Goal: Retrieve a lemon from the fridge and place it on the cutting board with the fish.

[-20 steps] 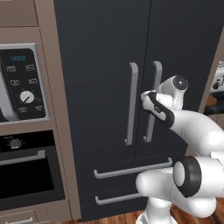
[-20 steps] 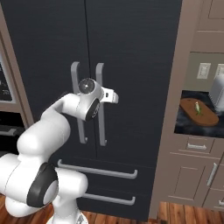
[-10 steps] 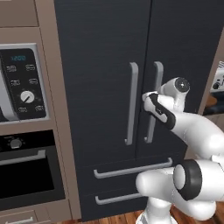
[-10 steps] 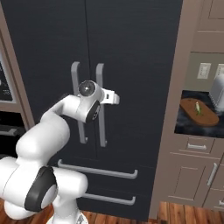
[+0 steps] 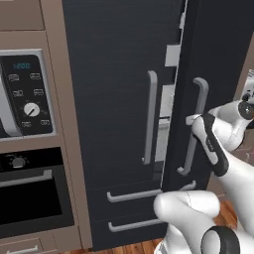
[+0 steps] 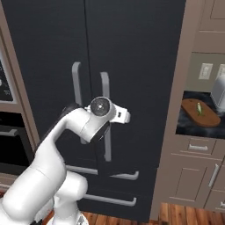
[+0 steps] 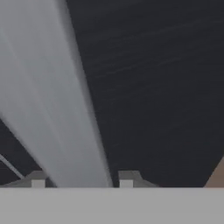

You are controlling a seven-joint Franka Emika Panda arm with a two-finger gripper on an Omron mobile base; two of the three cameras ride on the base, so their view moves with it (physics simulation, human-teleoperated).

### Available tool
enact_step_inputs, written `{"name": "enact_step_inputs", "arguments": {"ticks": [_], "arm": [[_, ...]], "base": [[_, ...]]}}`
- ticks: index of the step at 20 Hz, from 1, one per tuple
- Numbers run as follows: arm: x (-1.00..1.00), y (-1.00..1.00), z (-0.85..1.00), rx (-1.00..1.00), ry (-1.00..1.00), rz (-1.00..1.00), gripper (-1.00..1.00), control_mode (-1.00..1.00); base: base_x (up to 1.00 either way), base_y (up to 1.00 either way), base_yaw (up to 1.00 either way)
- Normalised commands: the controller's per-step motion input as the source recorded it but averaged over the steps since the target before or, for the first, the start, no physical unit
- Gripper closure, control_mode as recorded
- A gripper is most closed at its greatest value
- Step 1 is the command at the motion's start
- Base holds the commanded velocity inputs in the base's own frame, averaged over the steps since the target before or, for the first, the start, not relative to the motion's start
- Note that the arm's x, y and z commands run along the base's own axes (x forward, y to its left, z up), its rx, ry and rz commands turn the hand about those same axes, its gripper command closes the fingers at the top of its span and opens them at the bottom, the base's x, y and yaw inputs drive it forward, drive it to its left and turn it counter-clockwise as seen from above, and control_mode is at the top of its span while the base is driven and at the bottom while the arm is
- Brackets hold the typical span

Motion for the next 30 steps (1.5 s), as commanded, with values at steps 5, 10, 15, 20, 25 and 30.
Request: {"name": "enact_step_inputs", "arguments": {"ticks": [5,10,15,20,25,30], "arm": [[-1.00,-1.00,0.01,0.34,0.02,0.04,1.00,-1.00],[-0.85,-1.00,0.00,0.35,0.00,0.00,1.00,-1.00],[-0.25,-0.32,-0.01,0.04,0.00,-0.01,1.00,-1.00],[-0.01,0.00,0.00,0.00,0.00,0.00,-1.00,-1.00],[-0.29,0.00,0.04,-0.01,0.06,-0.09,-1.00,-1.00],[-0.52,0.01,0.24,-0.09,0.10,-0.26,-1.00,-1.00]], "base": [[0.00,0.00,0.00],[0.00,0.00,0.00],[0.00,0.00,0.00],[0.00,0.00,0.00],[0.00,0.00,0.00],[0.00,0.00,0.00]]}}
